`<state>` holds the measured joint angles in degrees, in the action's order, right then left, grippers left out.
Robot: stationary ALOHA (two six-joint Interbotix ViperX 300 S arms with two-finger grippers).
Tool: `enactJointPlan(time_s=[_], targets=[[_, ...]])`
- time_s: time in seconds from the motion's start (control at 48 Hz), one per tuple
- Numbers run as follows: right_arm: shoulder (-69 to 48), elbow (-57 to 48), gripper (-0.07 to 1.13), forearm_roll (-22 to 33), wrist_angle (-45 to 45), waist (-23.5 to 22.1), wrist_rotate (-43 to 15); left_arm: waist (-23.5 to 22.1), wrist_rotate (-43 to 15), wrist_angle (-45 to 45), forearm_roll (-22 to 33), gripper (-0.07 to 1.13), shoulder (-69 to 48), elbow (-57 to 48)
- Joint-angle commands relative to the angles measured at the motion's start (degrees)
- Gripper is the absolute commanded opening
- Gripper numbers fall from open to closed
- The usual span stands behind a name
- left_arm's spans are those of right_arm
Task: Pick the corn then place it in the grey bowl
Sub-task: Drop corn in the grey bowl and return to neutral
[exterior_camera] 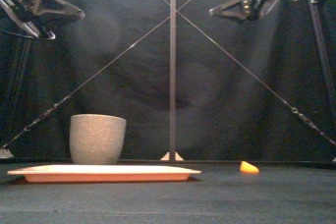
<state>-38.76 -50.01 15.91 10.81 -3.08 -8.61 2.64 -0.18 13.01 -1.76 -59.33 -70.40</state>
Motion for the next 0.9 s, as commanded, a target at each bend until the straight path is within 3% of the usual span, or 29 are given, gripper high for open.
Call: enactJointPlan(time_s=[0.021,0.375,0.896], targets=[[-5.36,-2.81,1.04,-1.14,0.62,2.02,-0.09,0.26,0.0,0.26,-0.18,-0.04,0.0,0.88],[-16.26,-12.22,1.04,-4.66,2.81,2.72,-0.09,0.35,-0.26,0.26,-0.18,-0.04,0.0,0.79],[-16.96,-14.5,1.04,-4.39,3.78,2.64,0.09,0.7,-0.26,0.26,-0.18,-0.04,0.0,0.62]])
